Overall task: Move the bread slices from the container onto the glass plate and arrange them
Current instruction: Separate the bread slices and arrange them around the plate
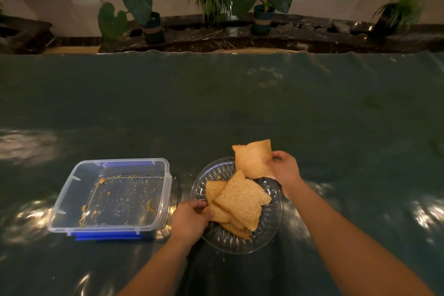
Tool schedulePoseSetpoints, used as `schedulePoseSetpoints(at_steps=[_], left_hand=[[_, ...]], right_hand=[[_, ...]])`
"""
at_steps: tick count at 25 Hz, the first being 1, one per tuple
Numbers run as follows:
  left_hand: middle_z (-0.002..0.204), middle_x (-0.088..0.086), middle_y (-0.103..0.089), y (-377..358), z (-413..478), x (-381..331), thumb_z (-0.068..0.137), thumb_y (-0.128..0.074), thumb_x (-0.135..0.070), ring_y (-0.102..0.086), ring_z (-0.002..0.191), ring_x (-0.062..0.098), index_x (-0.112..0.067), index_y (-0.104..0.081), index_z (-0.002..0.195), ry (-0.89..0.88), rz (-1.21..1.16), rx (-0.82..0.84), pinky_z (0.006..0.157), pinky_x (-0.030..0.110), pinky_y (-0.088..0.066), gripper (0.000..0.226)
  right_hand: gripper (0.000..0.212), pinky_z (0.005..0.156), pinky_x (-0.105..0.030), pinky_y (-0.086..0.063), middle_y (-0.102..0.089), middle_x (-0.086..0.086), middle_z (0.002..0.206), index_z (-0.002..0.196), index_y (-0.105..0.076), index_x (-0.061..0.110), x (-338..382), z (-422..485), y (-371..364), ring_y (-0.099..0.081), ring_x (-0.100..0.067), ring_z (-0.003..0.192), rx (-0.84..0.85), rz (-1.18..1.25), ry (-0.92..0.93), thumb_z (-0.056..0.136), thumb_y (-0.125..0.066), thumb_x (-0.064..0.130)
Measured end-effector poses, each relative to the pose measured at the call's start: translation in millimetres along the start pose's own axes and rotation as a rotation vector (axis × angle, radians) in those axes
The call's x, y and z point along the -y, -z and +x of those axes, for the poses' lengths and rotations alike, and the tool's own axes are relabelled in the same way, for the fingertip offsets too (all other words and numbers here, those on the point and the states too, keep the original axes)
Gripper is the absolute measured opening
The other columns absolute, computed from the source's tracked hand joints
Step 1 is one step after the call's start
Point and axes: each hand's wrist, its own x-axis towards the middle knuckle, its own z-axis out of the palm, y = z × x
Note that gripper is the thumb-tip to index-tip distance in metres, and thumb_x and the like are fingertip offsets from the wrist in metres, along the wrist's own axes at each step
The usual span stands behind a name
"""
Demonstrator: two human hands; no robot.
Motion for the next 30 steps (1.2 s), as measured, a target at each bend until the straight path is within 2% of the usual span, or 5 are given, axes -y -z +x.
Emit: schedulePoseSetpoints(at_steps=[5,7,10,21,30], left_hand=[[0.078,0.004,-0.073,4.0,-0.4,0.4,0.078,-0.078,-0.017,-0.070,0.067,0.017,-0.015,-0.070,0.101,0.042,-0.076,-0.002,0.070,0.035,-0.059,0.024],[0.076,0.003,-0.073,5.5,0.1,-0.8,0.078,-0.078,-0.016,-0.069,0.065,0.015,-0.015,-0.070,0.100,0.048,-0.082,0.004,0.066,0.033,-0.058,0.023],[0.076,0.002,-0.074,6.1,0.7,-1.3,0.079,-0.077,-0.016,-0.070,0.064,0.014,-0.016,-0.069,0.099,0.058,-0.081,0.004,0.063,0.030,-0.057,0.022],[0.081,0.000,-0.074,5.4,-0.8,-1.5,0.079,-0.077,-0.017,-0.069,0.063,0.015,-0.016,-0.067,0.105,0.047,-0.036,0.029,0.061,0.030,-0.054,0.027],[0.074,0.011,-0.072,7.7,8.6,-10.9,0.082,-0.072,-0.021,-0.063,0.057,0.014,-0.014,-0.064,0.105,0.110,-0.059,0.101,0.046,0.025,-0.048,0.025]], right_hand=[[0.026,0.060,-0.035,-0.048,-0.063,-0.003,0.068,0.073,-0.062,0.012,5.0,-10.9,-8.6,-0.063,-0.025,0.070,0.048,-0.714,0.215,0.086,-0.063,0.035],[0.027,0.065,-0.035,-0.048,-0.064,-0.007,0.084,0.081,-0.063,0.011,7.4,-13.5,-7.2,-0.064,-0.029,0.081,-0.020,-0.878,0.293,0.086,-0.062,0.037],[0.038,0.080,-0.037,-0.051,-0.064,-0.009,0.112,0.117,-0.064,0.010,5.4,-23.6,4.7,-0.064,-0.029,0.099,-0.061,-0.804,0.296,0.088,-0.063,0.034],[0.024,0.056,-0.027,-0.034,-0.044,0.011,0.069,0.071,-0.049,0.029,-29.6,-73.9,8.2,-0.048,-0.014,0.071,0.202,-0.772,0.291,0.080,-0.068,0.041],[0.009,0.065,-0.040,-0.061,-0.074,-0.016,0.091,0.087,-0.062,0.007,-7.3,-99.6,45.8,-0.073,-0.029,0.081,0.219,0.249,0.056,0.084,-0.069,0.013]])
